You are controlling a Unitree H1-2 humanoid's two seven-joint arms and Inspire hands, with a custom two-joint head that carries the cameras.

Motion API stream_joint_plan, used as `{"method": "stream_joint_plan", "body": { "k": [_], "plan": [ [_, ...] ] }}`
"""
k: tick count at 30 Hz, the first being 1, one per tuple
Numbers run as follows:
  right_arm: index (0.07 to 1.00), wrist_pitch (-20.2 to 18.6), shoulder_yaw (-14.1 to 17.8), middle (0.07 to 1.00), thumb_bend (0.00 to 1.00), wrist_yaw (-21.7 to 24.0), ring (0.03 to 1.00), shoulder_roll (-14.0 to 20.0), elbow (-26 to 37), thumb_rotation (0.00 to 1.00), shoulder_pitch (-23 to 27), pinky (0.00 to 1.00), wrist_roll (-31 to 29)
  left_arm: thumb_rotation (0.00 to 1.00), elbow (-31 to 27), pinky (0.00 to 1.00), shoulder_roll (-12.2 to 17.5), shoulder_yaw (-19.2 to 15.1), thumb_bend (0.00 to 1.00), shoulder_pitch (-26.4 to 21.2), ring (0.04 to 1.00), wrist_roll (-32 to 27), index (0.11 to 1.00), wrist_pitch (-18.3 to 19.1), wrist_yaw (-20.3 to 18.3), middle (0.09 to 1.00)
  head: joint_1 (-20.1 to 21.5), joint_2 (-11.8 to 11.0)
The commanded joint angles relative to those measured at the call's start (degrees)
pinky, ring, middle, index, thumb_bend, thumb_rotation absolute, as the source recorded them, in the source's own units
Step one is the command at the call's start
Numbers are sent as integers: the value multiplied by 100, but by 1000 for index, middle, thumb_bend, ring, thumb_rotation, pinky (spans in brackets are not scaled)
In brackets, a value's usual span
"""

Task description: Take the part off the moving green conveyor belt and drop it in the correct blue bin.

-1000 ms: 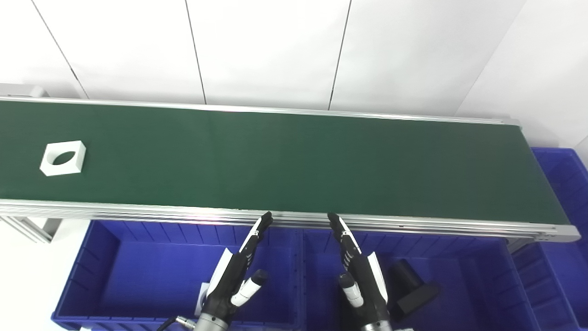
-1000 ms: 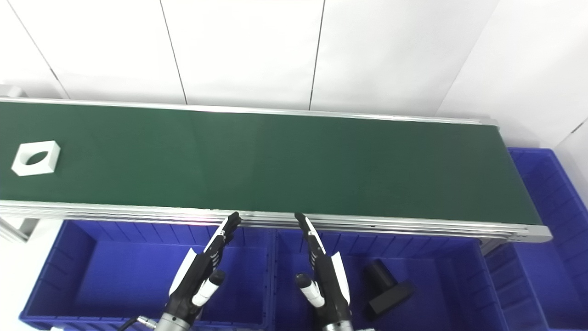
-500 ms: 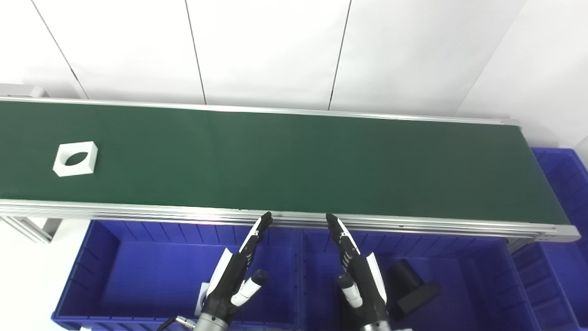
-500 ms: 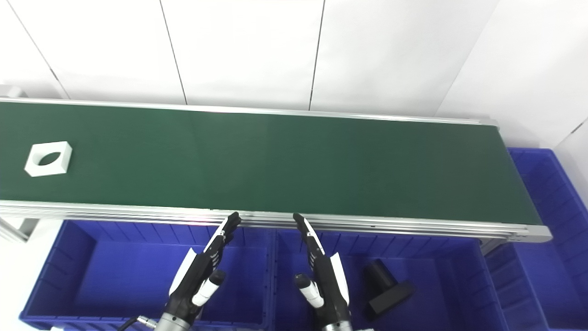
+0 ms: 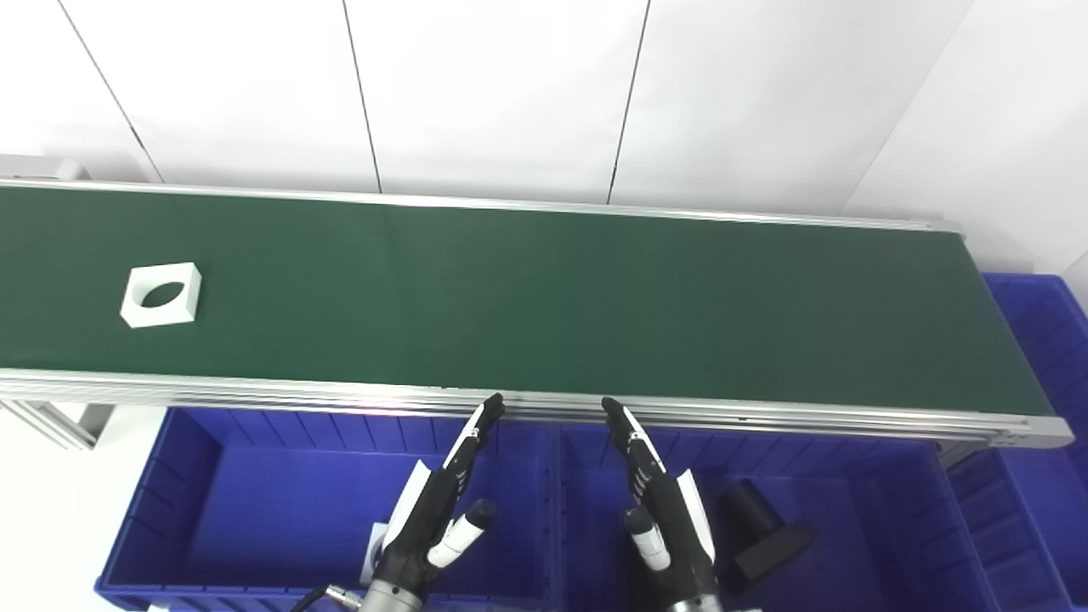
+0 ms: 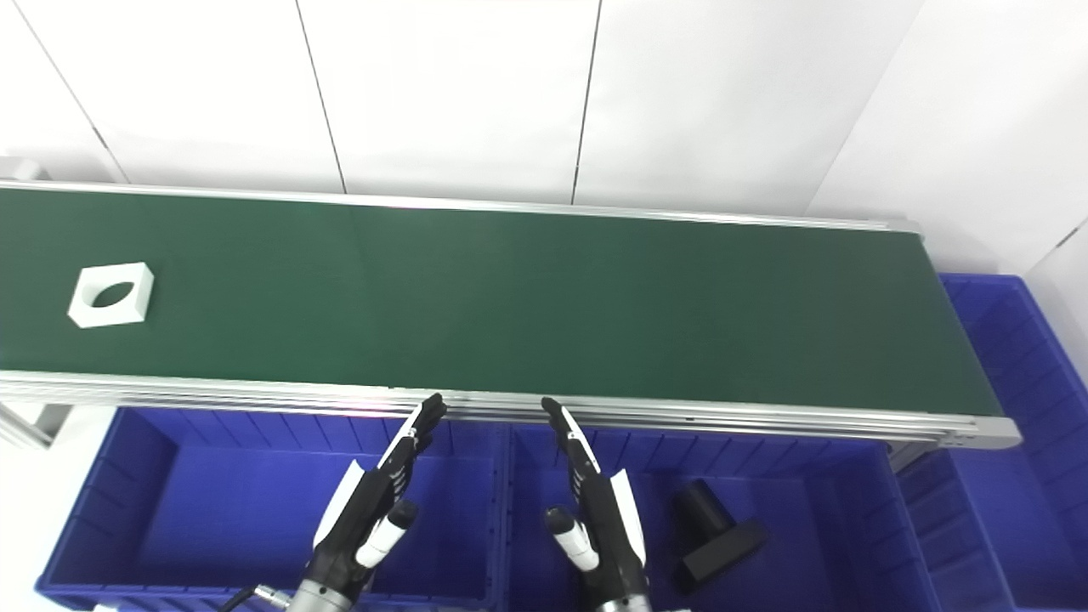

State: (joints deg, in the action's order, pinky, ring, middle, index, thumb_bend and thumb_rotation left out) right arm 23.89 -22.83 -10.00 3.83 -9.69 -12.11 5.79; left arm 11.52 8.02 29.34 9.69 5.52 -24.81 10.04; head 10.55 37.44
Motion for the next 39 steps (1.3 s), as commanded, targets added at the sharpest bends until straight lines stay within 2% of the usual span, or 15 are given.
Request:
{"method": "stream_joint_plan", "body": {
  "k": [1,18,39],
  "plan": [
    [935,302,15,963,972,26,971,-84,120,993,68,972,-35,1000,-88,991,29,2,827,-77,1000,32,982,-212,51,981,-6,-7],
    [933,302,49,958,969,12,965,-120,122,989,69,967,-34,984,-92,981,16,-44,825,-64,993,-53,974,-212,-45,976,-3,-13],
    [936,303,41,961,961,30,967,-103,85,986,74,967,-55,990,-95,969,8,-24,810,-68,993,-20,981,-212,12,978,-19,-10]
  ]
}}
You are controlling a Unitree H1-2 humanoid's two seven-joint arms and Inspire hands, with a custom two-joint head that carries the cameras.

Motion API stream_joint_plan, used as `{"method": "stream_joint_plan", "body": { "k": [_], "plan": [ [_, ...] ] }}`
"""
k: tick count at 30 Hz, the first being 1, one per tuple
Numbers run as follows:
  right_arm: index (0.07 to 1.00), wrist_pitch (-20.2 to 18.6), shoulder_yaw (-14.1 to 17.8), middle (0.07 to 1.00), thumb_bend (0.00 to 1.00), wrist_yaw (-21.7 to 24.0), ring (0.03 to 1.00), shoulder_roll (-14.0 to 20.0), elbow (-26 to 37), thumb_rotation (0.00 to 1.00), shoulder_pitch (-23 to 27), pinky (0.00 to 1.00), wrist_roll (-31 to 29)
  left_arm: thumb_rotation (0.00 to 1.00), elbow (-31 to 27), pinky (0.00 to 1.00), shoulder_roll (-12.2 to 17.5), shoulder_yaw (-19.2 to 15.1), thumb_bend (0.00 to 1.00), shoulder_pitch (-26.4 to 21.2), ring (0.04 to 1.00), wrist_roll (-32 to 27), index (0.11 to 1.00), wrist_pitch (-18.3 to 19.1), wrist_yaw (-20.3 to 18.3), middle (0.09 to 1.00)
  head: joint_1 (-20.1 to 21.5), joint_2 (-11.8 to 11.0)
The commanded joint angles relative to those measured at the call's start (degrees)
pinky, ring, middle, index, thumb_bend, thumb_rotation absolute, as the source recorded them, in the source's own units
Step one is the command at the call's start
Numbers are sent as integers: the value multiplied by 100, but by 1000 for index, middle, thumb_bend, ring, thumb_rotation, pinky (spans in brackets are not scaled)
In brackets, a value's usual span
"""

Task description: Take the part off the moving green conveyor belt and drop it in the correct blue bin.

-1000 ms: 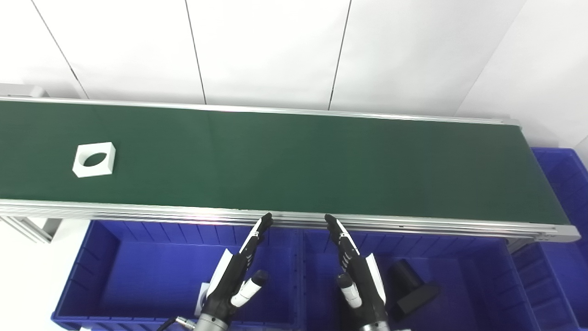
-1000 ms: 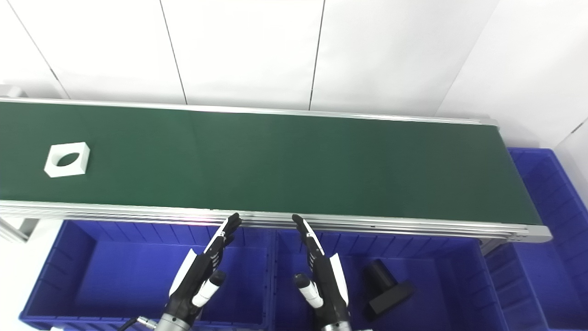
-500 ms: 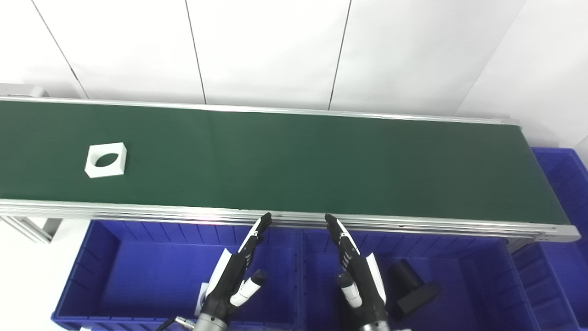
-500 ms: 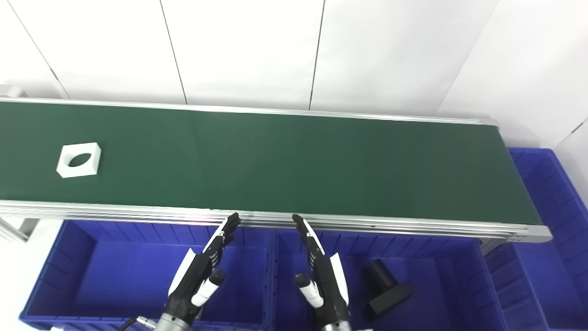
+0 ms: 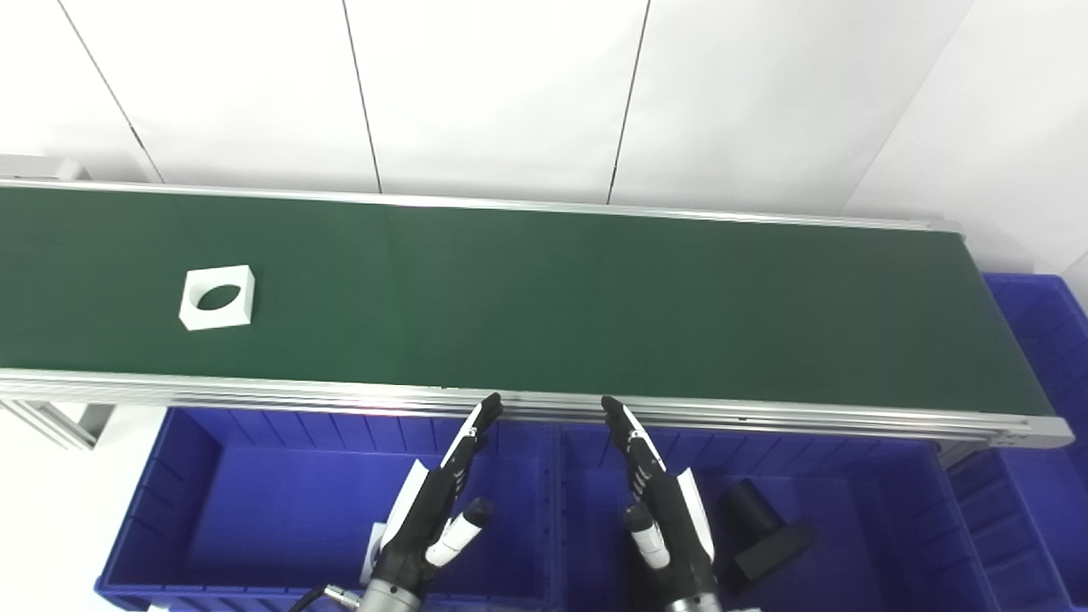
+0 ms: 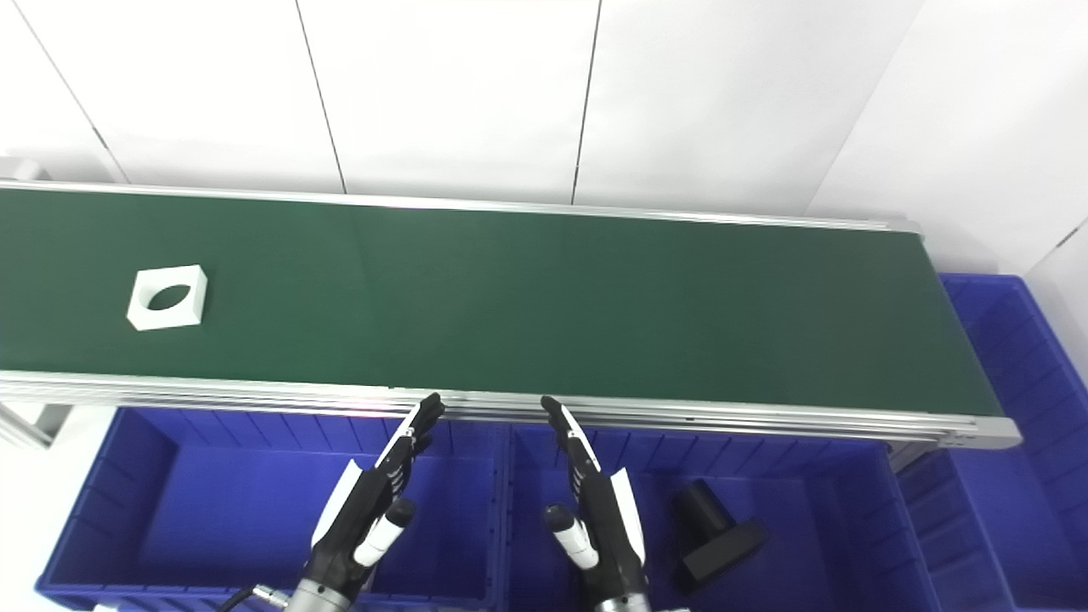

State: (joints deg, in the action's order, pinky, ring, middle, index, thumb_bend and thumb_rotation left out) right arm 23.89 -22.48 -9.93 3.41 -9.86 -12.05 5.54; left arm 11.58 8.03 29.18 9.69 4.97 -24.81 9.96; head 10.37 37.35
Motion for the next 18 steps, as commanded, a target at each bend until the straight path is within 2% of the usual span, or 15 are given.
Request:
{"method": "stream_joint_plan", "body": {
  "k": [1,9,10,18],
  "plan": [
    [936,303,8,961,960,28,967,-61,100,987,68,967,-34,990,-102,968,4,-10,810,-67,992,32,981,-211,15,978,-10,-1],
    [933,303,-12,958,963,-28,965,-69,111,995,54,961,27,987,-119,983,21,-14,822,-43,998,1,977,-211,-38,981,12,-41],
    [933,303,-11,958,963,-23,965,-67,115,996,56,961,20,987,-119,983,17,-15,821,-49,999,1,977,-211,-35,981,14,24],
    [927,303,22,952,955,-25,959,-93,101,986,75,964,-3,974,-121,979,-7,-62,813,-43,996,-31,976,-211,-72,976,6,47]
  ]
}}
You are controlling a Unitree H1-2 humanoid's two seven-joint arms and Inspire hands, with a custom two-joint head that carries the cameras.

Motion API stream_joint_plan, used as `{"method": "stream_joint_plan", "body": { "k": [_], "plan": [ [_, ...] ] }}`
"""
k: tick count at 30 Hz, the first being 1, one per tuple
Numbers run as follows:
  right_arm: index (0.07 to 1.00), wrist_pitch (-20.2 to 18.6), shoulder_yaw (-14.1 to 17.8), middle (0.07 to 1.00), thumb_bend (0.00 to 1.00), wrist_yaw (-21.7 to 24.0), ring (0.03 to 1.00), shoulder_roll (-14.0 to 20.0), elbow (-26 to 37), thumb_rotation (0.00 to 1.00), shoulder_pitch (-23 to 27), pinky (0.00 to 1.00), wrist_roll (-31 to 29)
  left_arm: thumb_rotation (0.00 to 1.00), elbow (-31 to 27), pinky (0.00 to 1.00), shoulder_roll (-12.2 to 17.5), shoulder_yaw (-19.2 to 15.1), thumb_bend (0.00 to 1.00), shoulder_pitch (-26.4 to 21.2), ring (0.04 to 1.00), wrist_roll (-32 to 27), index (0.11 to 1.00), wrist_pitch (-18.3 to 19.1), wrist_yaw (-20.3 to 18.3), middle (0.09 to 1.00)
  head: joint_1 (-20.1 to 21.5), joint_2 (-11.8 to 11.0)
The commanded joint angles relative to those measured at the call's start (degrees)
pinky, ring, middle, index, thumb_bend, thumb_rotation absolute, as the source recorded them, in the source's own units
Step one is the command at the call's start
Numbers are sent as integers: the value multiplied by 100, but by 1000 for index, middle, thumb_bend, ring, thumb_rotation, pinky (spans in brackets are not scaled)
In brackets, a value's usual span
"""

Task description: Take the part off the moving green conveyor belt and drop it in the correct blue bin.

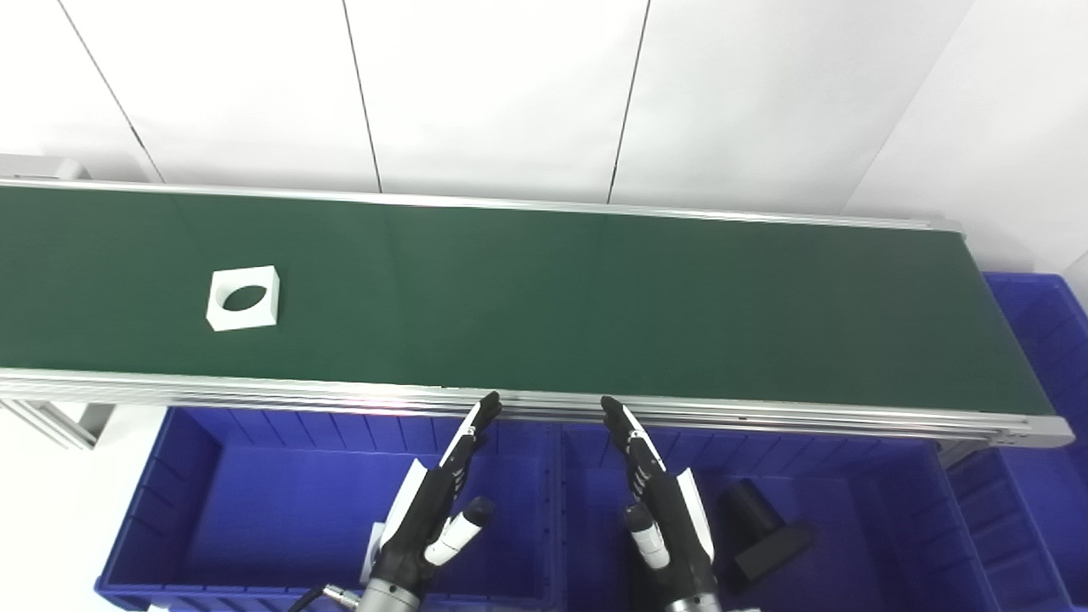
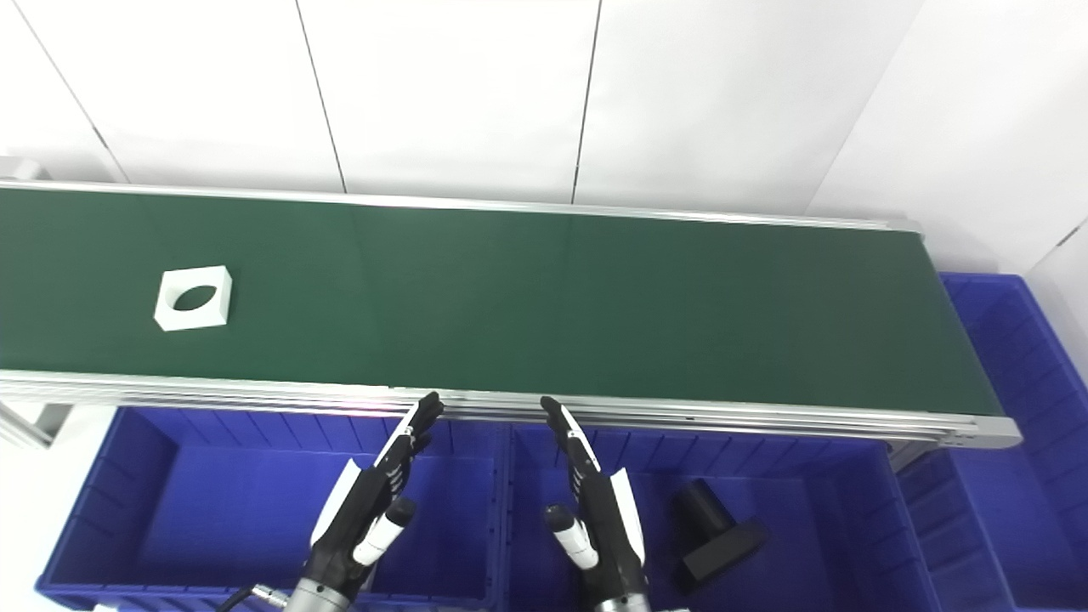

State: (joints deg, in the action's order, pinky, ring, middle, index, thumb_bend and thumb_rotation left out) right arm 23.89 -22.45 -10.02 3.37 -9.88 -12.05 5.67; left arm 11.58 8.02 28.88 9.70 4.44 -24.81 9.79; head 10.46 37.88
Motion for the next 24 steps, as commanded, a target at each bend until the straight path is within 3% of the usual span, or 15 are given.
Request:
{"method": "stream_joint_plan", "body": {
  "k": [1,10,11,12,18,22,24],
  "plan": [
    [927,303,25,952,956,-8,960,-94,97,985,74,965,-28,972,-112,978,-11,-34,813,-47,996,16,975,-212,-55,975,-3,-6],
    [936,303,36,958,970,-10,963,-16,20,994,76,959,-9,948,45,993,-31,56,811,-115,999,111,966,-212,57,971,-392,-274],
    [938,303,47,959,975,2,964,10,-7,997,64,959,-22,945,103,996,-43,84,810,-129,1000,126,965,-212,83,970,-615,-429],
    [942,303,54,960,991,8,964,27,-25,999,55,955,-31,925,143,998,-49,106,810,-140,998,134,962,-212,104,969,-615,-429],
    [943,303,88,958,973,-31,960,150,-238,1000,84,948,-109,900,527,955,-42,521,820,-337,964,463,940,-212,770,943,-1313,-1064],
    [960,303,90,974,997,-49,978,217,-320,1000,101,980,-65,879,677,903,-27,746,858,-439,933,481,918,-212,1033,916,-1416,-1210],
    [964,303,95,976,991,-75,982,251,-404,1000,128,993,-65,881,802,891,-37,890,857,-523,919,524,911,-212,1224,908,-1591,-1459]
  ]
}}
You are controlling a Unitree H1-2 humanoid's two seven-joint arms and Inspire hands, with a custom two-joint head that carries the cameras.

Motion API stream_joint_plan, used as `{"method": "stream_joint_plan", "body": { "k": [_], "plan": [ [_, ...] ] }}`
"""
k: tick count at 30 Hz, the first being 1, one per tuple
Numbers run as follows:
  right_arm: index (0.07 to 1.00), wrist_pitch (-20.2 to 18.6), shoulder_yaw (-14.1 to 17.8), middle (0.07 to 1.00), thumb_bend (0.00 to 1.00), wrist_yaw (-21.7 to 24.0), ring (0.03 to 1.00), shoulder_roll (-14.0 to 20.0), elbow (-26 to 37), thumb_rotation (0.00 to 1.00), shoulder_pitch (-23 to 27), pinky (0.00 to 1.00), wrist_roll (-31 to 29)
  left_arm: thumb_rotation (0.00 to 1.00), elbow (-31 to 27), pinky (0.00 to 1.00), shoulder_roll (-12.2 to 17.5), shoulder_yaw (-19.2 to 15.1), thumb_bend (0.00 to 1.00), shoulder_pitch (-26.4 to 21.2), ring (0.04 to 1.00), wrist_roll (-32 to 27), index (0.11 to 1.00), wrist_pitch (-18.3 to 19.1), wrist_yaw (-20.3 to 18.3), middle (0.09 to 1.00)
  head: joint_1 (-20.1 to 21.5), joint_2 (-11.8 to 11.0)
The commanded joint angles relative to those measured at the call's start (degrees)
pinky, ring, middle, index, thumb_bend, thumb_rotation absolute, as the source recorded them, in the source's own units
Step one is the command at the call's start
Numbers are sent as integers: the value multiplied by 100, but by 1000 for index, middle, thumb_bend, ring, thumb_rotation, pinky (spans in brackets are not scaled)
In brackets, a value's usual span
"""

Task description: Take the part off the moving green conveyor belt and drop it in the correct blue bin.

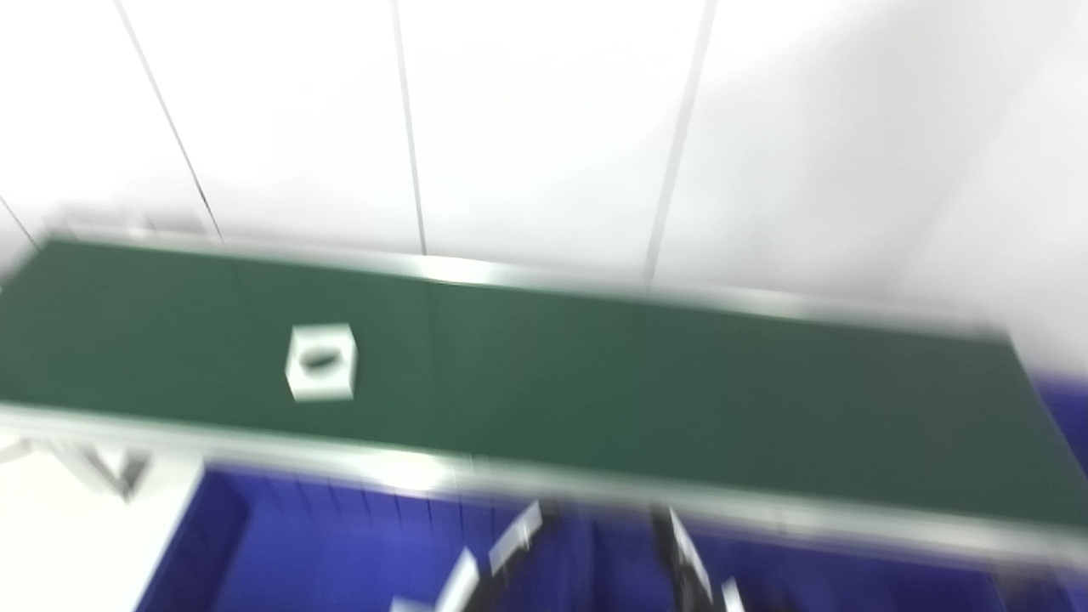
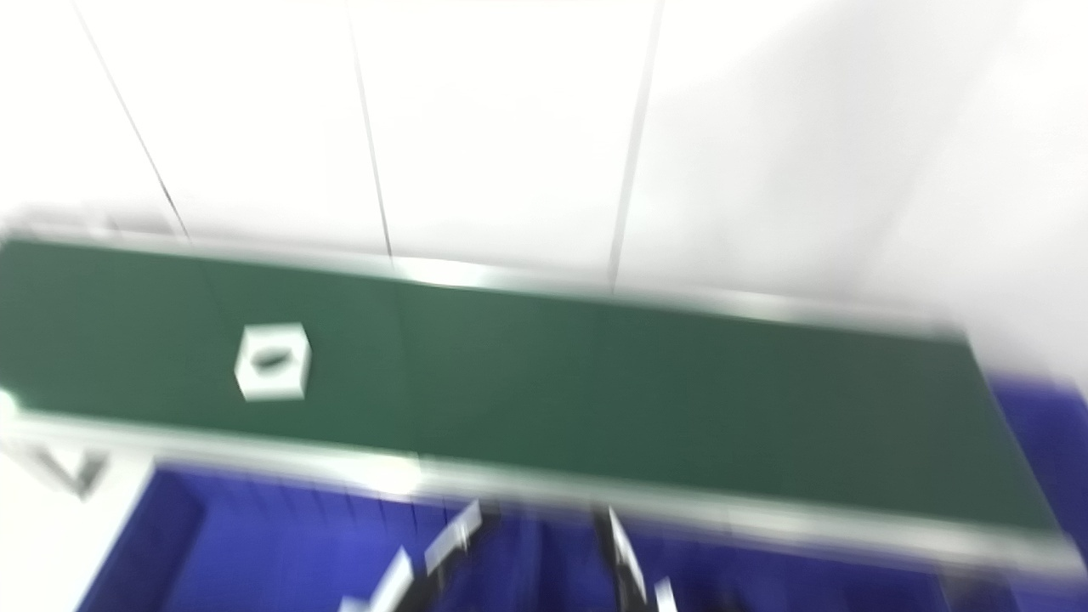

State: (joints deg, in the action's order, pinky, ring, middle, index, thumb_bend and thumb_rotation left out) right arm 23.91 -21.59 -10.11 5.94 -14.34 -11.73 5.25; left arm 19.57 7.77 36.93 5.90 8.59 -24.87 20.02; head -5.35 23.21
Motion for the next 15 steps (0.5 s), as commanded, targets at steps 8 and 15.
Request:
{"method": "stream_joint_plan", "body": {
  "k": [8,15],
  "plan": [
    [980,302,95,976,942,-29,976,114,-124,1000,171,997,-147,863,411,843,-88,525,865,-433,888,103,880,-205,686,894,-366,-210],
    [997,302,212,987,910,158,981,115,-136,1000,159,1000,-296,875,537,836,-78,822,861,-570,875,97,871,-206,1049,886,-406,-203]
  ]
}}
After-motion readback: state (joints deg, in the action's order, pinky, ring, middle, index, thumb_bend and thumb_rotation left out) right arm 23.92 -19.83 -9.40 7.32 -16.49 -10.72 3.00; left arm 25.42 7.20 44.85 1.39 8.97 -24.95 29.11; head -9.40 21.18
